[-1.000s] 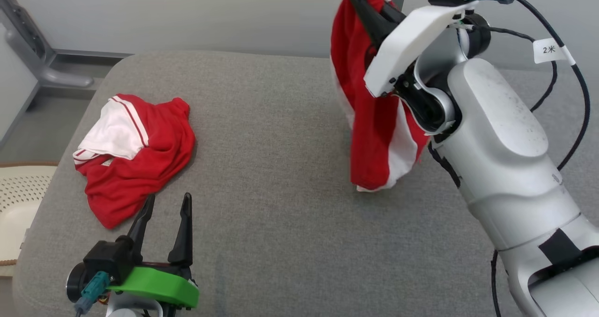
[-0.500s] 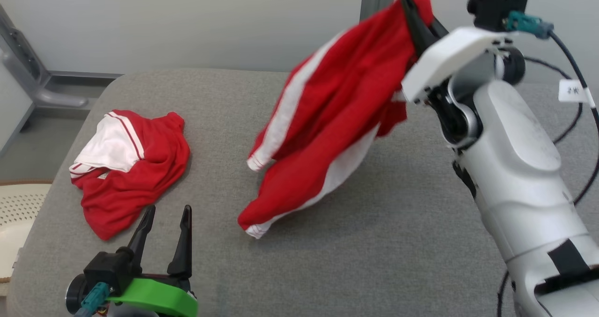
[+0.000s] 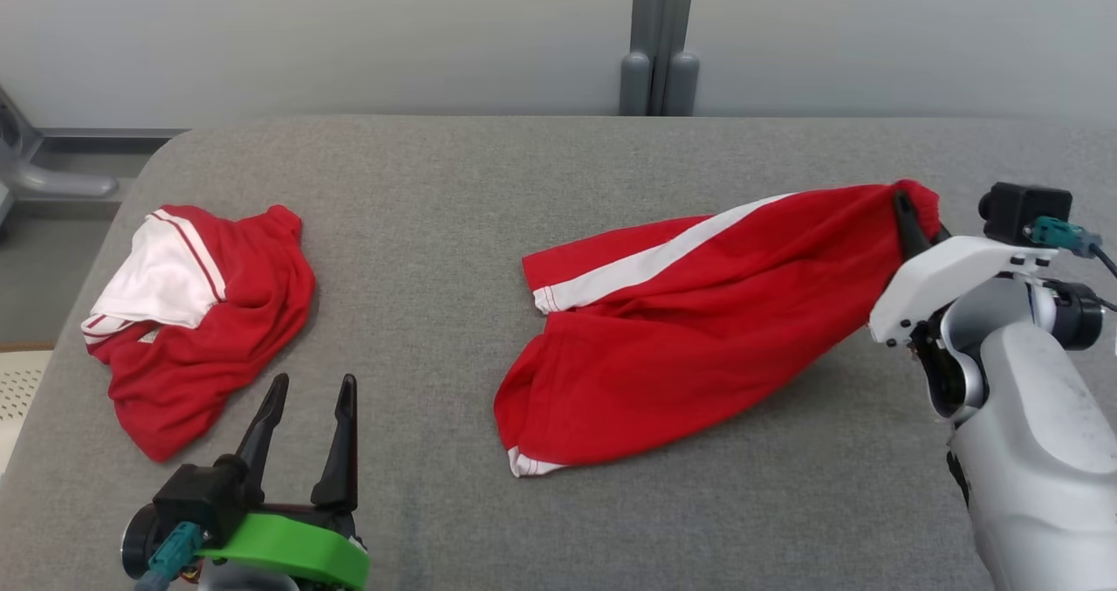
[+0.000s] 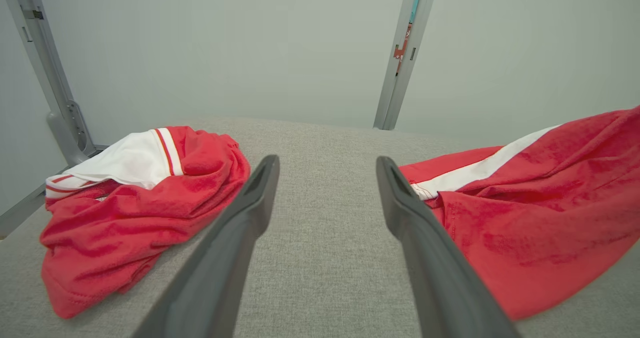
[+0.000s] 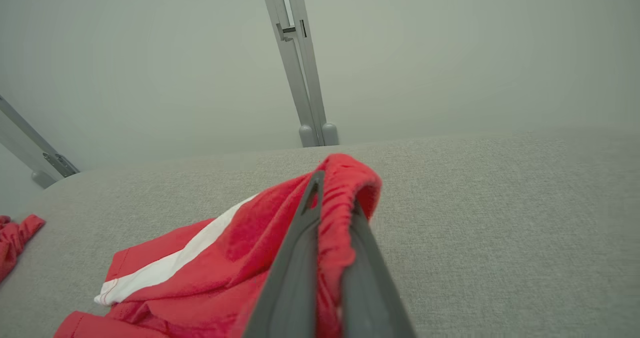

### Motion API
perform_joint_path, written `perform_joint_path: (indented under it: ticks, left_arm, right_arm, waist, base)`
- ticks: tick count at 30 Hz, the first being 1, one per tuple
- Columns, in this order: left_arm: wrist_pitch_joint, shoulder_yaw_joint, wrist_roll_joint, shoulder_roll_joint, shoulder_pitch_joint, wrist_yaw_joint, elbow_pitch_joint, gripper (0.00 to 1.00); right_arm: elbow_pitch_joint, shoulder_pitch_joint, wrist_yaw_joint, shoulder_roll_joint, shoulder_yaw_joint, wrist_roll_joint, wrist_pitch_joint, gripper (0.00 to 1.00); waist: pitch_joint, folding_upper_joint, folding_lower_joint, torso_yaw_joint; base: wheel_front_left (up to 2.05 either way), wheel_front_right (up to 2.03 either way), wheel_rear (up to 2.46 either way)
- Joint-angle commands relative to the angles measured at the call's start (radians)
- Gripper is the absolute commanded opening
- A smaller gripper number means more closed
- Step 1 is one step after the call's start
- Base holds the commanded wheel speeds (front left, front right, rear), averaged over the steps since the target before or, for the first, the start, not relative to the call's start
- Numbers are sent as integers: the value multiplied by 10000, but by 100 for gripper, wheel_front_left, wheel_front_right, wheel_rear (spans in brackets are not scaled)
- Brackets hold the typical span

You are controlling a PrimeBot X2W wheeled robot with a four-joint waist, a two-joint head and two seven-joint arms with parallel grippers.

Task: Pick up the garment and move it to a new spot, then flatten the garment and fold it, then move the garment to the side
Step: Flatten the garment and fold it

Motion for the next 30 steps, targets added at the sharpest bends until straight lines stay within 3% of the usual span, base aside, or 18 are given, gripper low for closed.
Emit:
perform_joint_path:
  ticks: [1,9,12,18,30]
  left_arm:
    - [-5,-1,85,-31,-185,-32,-22,100]
    - [-5,-16,131,-114,-348,-51,-186,100]
    - [-5,18,151,-135,-507,-63,-242,100]
    - [-5,-164,287,-266,-963,-121,-366,100]
    - [-5,-456,387,-393,-1608,-201,-415,100]
  right_arm:
    - [-510,322,0,2,-189,-178,79,0]
    - [-4716,1962,0,555,-1295,-663,1463,0]
    - [-5088,1942,0,665,-1513,-733,2016,0]
    - [-3225,569,-1,290,-1819,-1172,2263,0]
    - [1336,-2206,0,-370,-2604,-2077,652,0]
  waist:
    - [70,0,0,-57]
    - [470,0,0,-49]
    - [740,0,0,-10]
    - [1403,0,0,381]
    - [2392,0,0,1752]
  base:
    - [0,0,0]
    - [0,0,0]
    - [0,0,0]
    - [0,0,0]
    - [0,0,0]
